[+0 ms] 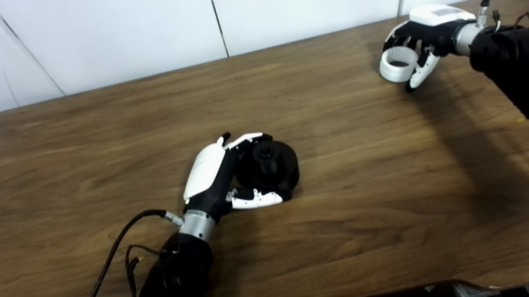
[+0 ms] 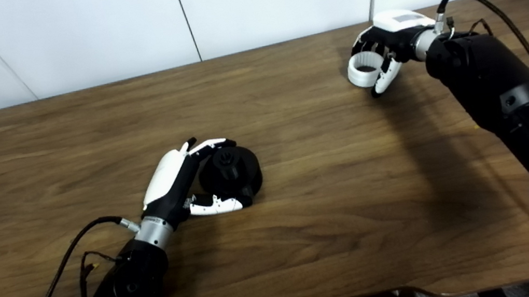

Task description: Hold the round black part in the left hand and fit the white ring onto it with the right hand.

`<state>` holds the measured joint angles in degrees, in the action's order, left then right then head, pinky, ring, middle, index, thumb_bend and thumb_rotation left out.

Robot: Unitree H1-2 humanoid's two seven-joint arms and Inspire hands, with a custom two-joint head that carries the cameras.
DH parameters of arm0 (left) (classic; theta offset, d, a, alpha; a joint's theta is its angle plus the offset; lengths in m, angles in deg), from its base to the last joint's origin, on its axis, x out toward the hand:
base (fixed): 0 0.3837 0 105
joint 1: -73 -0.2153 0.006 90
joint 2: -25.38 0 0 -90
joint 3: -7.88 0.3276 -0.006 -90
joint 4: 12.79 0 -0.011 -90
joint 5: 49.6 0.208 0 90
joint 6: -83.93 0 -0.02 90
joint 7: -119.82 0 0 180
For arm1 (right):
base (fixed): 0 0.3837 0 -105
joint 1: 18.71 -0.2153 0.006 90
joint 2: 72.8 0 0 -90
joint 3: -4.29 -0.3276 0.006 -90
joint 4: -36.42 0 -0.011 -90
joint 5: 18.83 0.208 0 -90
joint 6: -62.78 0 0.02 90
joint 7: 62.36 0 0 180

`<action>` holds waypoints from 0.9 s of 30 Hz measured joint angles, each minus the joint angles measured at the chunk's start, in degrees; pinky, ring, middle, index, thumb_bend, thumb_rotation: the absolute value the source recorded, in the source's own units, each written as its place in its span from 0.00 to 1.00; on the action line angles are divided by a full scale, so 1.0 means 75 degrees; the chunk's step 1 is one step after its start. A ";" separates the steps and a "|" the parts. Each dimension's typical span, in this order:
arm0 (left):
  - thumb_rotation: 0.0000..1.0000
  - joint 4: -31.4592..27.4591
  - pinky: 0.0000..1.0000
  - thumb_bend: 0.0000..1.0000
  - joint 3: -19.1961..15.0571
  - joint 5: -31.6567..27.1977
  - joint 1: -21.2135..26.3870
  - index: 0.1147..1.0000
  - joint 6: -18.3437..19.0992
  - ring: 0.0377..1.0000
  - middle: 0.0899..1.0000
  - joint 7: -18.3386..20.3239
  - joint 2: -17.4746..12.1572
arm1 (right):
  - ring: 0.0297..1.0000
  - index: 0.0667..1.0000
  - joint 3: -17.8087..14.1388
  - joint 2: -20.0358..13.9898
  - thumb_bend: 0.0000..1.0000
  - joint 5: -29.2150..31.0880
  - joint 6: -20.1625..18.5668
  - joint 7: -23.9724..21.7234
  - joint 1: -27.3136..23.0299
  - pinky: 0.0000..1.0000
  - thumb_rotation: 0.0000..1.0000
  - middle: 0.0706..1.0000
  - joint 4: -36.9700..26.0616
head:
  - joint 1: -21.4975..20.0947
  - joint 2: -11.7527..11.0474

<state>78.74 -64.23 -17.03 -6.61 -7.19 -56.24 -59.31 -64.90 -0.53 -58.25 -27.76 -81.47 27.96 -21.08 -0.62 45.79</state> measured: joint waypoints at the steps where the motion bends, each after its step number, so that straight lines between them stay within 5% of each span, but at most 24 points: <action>1: 0.28 -0.0008 1.00 0.96 -0.0007 0.0001 0.0000 0.73 0.0004 0.81 0.73 0.0026 0.0000 | 0.62 0.71 -0.0001 0.0001 0.75 0.0003 0.0000 0.0008 0.0004 0.54 0.08 0.72 0.0000 | 0.0000 0.0000; 19: 0.29 -0.0039 1.00 0.96 -0.0022 0.0031 -0.0018 0.73 0.0020 0.81 0.73 0.0063 0.0004 | 0.55 0.59 -0.0038 0.0019 0.74 0.0096 0.0036 0.0191 0.0122 0.49 0.00 0.60 -0.0237 | 0.0035 0.0082; 21: 0.29 -0.0039 1.00 0.96 -0.0022 0.0032 -0.0021 0.74 0.0018 0.81 0.73 0.0059 0.0007 | 0.53 0.49 -0.0088 0.0019 0.57 0.0166 0.0042 0.0194 0.0143 0.48 0.10 0.58 -0.0238 | 0.0035 0.0070; 23: 0.30 -0.0039 1.00 0.96 -0.0025 0.0033 -0.0024 0.74 0.0020 0.81 0.74 0.0059 0.0010 | 0.51 0.47 -0.0132 0.0019 0.54 0.0253 0.0084 0.0228 0.0167 0.46 0.03 0.48 -0.0238 | 0.0035 0.0082; 27: 0.30 -0.0053 1.00 0.96 -0.0024 0.0045 -0.0029 0.75 0.0041 0.81 0.73 0.0066 0.0018 | 0.49 0.46 -0.0196 0.0023 0.53 0.0352 0.0241 0.0397 0.0208 0.44 0.00 0.45 -0.0231 | 0.0047 0.0094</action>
<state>78.35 -64.40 -16.69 -6.83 -6.88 -55.75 -59.18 -66.37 -0.36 -55.62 -25.95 -78.50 29.52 -22.81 -0.26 46.49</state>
